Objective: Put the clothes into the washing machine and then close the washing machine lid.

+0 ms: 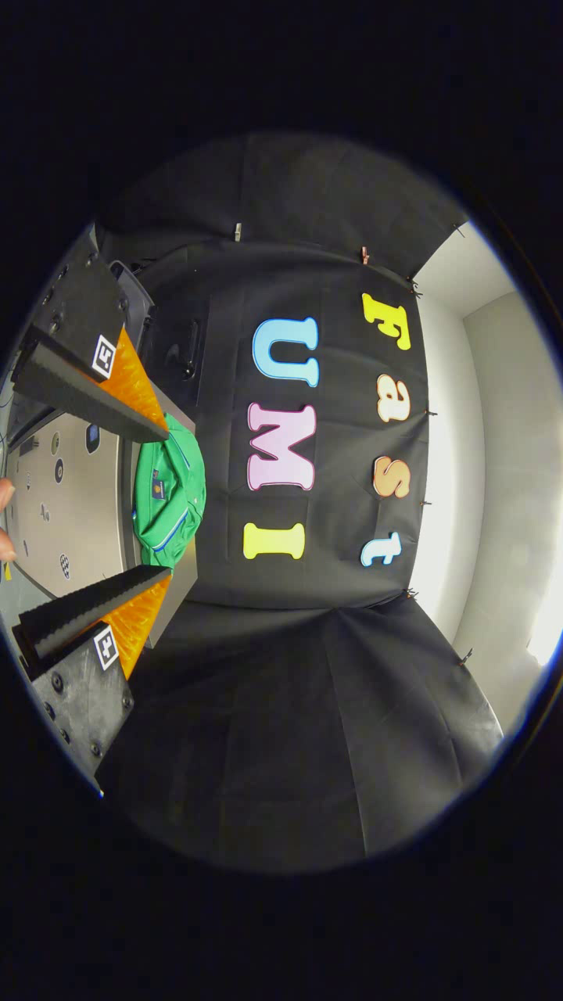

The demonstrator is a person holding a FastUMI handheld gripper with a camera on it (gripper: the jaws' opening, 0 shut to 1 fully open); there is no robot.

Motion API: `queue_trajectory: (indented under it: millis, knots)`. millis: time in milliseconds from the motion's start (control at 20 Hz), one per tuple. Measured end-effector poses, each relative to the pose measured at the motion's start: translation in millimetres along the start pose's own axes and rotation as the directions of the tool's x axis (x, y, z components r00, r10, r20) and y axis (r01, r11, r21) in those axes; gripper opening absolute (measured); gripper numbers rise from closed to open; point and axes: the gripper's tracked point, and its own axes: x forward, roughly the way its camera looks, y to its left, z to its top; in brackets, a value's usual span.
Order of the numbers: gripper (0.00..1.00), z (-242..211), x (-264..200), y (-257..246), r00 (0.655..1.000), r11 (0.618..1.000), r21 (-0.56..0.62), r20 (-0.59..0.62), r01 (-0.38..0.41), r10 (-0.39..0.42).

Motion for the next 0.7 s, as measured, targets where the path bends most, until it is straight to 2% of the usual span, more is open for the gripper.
queue_trajectory:
  millis: [700]
  knots:
    - [0.98,-0.5,15.5,-7.7,0.999,0.999,-0.009,-0.016,0.031,-0.031]
